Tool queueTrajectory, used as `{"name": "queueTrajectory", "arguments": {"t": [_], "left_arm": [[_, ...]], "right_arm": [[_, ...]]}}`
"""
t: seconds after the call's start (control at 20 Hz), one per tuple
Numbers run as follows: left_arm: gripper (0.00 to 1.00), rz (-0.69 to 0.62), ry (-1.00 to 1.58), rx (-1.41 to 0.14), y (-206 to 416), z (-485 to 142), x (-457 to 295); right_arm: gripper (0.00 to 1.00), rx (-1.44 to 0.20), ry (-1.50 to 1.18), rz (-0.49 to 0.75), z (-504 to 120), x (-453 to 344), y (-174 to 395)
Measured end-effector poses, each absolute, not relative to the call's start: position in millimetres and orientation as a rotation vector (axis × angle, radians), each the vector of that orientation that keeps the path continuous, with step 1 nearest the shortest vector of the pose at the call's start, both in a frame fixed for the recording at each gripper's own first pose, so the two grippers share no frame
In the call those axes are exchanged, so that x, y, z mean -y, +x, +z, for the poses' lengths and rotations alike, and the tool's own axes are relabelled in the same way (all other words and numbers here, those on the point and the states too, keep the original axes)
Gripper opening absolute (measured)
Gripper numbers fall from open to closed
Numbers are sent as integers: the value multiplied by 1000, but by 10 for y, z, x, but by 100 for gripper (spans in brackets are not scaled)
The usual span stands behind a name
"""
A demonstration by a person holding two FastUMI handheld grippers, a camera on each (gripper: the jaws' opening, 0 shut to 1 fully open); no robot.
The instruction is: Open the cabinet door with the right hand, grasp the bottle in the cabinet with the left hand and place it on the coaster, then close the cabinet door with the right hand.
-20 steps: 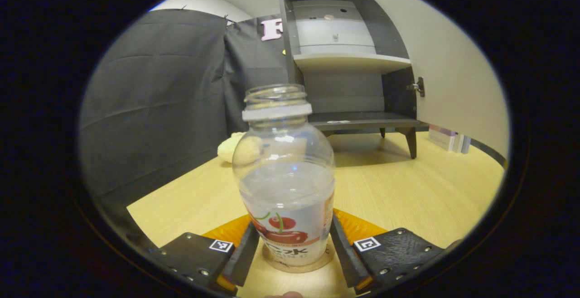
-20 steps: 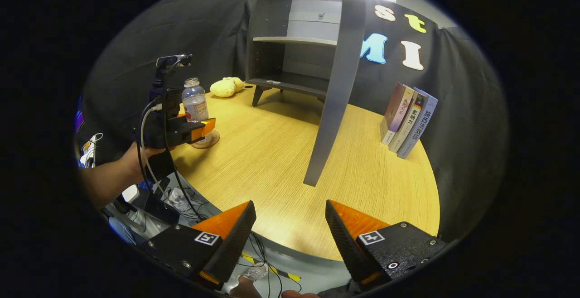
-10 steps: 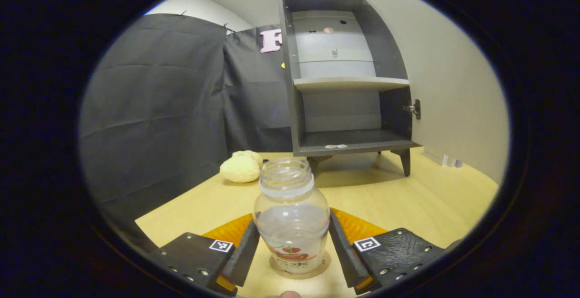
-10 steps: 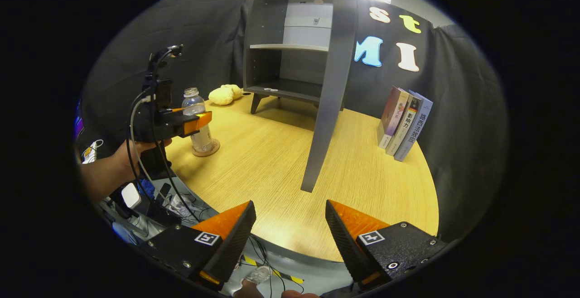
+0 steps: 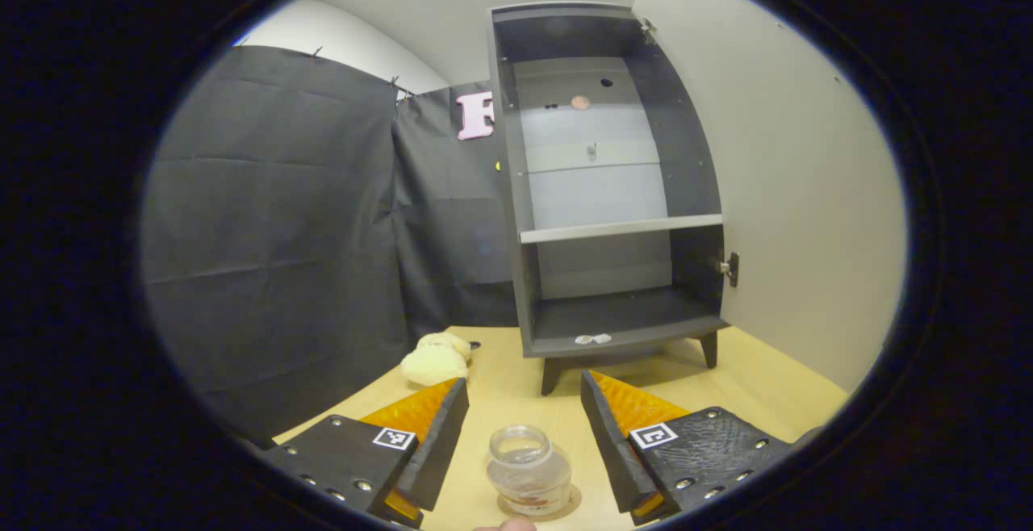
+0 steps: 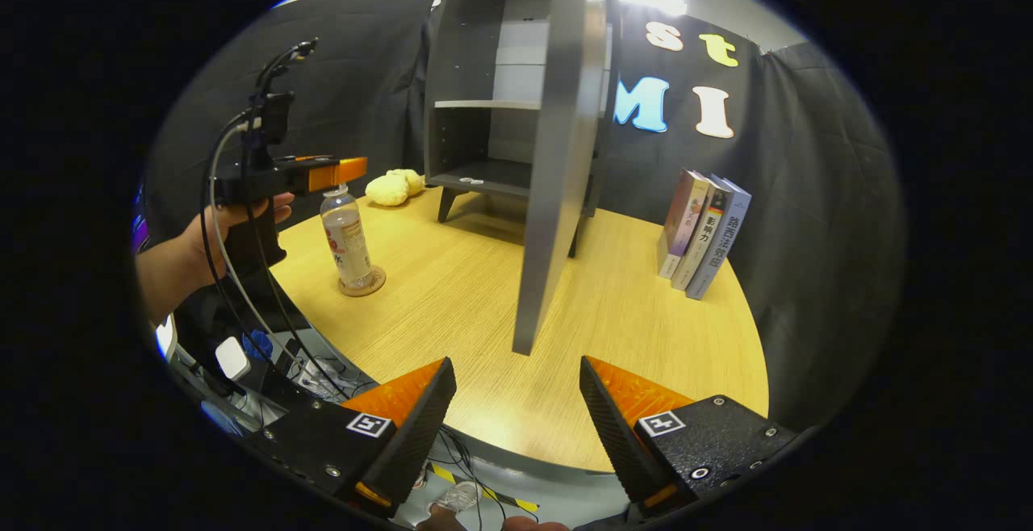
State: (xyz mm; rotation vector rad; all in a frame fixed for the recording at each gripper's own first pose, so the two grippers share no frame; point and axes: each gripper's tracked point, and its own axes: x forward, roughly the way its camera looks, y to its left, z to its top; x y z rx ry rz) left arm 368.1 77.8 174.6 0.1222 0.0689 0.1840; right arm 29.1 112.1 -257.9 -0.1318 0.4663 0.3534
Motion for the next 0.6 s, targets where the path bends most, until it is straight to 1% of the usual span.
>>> {"name": "queueTrajectory", "arguments": {"t": [0.2,0.35,0.4,0.45,0.5,0.6], "left_arm": [[81,175,128,-13,3619,2516,-618],[81,154,130,29,3557,3081,-432],[87,145,132,35,3564,3235,-381],[80,130,127,45,3557,3409,-313],[80,121,122,53,3531,3531,-254],[80,106,114,66,3451,3749,-129]], "right_arm": [[95,-430,-124,311,-2352,-836,235],[95,-399,-119,242,-2159,-463,202],[95,-379,-112,215,-2042,-329,240],[95,-352,-96,184,-1884,-194,315],[96,-322,-72,154,-1708,-62,417],[95,-250,-6,117,-1273,114,662]]}}
